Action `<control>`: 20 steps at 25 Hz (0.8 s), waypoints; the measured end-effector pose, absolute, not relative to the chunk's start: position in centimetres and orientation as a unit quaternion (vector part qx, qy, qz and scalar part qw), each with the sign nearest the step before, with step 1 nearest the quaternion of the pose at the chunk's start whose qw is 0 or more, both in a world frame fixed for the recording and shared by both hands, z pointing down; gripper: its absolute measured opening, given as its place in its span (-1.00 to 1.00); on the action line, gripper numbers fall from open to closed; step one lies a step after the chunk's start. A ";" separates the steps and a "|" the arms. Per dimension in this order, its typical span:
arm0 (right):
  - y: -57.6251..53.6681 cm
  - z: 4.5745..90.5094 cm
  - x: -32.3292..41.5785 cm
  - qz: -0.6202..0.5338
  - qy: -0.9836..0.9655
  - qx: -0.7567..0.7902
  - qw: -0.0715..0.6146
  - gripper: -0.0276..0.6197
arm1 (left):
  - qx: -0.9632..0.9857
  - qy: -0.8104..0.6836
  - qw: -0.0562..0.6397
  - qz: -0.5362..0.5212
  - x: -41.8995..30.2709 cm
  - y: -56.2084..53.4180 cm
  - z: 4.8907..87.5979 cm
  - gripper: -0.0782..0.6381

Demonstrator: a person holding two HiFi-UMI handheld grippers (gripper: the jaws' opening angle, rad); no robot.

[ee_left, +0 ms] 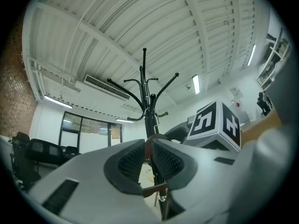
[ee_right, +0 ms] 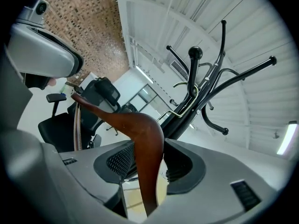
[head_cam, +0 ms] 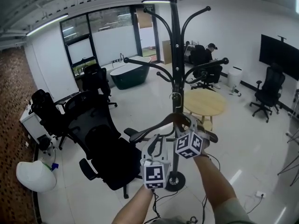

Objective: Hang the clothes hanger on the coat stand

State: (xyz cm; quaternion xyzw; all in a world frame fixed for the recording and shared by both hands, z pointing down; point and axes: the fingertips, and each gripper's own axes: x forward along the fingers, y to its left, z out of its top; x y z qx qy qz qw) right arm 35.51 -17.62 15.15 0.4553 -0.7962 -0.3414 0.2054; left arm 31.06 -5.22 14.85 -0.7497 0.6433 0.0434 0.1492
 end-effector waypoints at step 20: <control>-8.2 19.0 38.4 -0.153 -0.865 0.477 -0.010 -0.83 | -0.815 0.558 0.144 0.062 29.9 -5.2 18.9 -0.71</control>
